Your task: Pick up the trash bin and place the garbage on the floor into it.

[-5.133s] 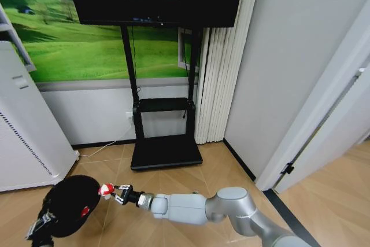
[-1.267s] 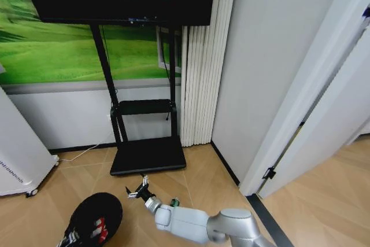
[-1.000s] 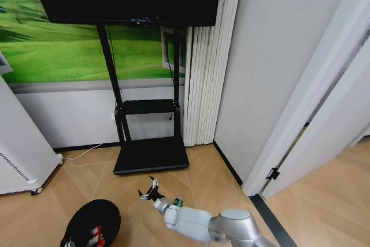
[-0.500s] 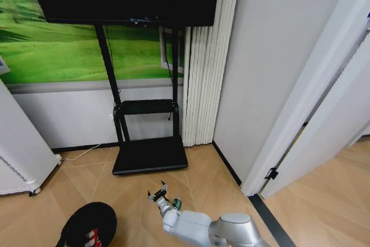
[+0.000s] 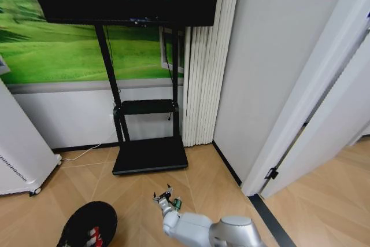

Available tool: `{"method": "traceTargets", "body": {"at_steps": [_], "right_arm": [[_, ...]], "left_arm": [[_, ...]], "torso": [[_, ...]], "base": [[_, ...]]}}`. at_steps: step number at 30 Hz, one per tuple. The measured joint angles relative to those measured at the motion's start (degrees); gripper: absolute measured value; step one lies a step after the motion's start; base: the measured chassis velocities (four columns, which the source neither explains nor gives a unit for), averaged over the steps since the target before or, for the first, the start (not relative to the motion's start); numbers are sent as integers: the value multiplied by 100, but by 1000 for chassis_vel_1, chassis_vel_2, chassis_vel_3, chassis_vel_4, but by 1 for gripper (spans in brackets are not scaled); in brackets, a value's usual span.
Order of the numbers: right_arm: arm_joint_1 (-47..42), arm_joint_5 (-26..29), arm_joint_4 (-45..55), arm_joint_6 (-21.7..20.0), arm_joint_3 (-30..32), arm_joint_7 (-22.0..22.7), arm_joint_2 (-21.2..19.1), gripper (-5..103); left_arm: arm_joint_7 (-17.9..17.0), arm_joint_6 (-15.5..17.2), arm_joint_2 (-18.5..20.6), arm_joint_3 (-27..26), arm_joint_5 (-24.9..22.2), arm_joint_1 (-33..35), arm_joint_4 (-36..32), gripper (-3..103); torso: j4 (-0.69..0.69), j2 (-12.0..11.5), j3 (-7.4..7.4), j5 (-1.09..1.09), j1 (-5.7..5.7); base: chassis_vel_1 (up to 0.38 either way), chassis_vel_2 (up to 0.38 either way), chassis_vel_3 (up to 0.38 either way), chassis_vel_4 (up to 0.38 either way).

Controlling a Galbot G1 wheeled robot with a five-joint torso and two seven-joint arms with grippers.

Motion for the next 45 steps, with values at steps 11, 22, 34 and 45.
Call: {"method": "traceTargets", "body": {"at_steps": [11,22,34,45], "right_arm": [[-133,346,-112,-170,215,74,0,100],[-318,516,-47,-313,523,308,0,100],[-406,807,-113,-429,707,378,0,100],[-494,907,-160,-469,896,417,0,100]], "left_arm": [[-7,59,4,43,-3,-87,99,8],[-46,104,1,71,10,-164,123,8],[-85,132,26,75,30,-140,35,8],[-95,132,21,66,26,-126,-18,8]], "torso": [[-1,0,1,-3,0],[0,-1,1,-2,0],[0,-1,1,-2,0],[0,-1,1,-2,0]], "base": [[0,0,0,0],[0,0,0,0],[0,0,0,0],[0,0,0,0]]}}
